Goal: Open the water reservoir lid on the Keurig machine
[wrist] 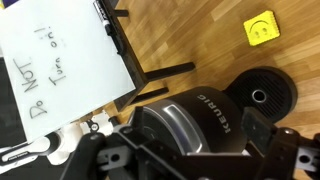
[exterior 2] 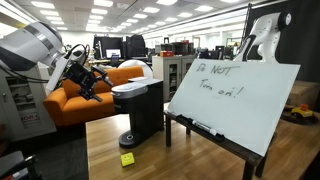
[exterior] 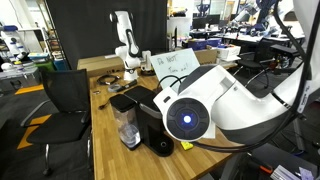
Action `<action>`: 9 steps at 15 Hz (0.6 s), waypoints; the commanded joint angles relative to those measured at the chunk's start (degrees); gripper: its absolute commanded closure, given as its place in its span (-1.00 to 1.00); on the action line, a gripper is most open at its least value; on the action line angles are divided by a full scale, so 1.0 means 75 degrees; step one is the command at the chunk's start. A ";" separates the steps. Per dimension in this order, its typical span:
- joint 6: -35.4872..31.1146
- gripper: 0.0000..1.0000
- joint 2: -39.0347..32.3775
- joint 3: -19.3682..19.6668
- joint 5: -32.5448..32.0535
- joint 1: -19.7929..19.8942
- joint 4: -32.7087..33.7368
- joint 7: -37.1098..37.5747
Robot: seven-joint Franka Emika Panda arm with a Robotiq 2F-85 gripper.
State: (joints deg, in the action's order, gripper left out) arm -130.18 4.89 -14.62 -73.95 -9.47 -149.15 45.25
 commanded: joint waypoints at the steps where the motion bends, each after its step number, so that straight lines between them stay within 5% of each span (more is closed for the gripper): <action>1: 0.0000 -1.00 -0.0053 0.0078 -0.0348 -0.0184 -0.0004 0.0204; 9: 0.0083 -1.00 -0.0296 0.0199 -0.1416 -0.0191 0.0126 0.0619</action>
State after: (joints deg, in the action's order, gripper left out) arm -130.13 4.00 -14.09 -81.08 -10.60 -149.15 48.08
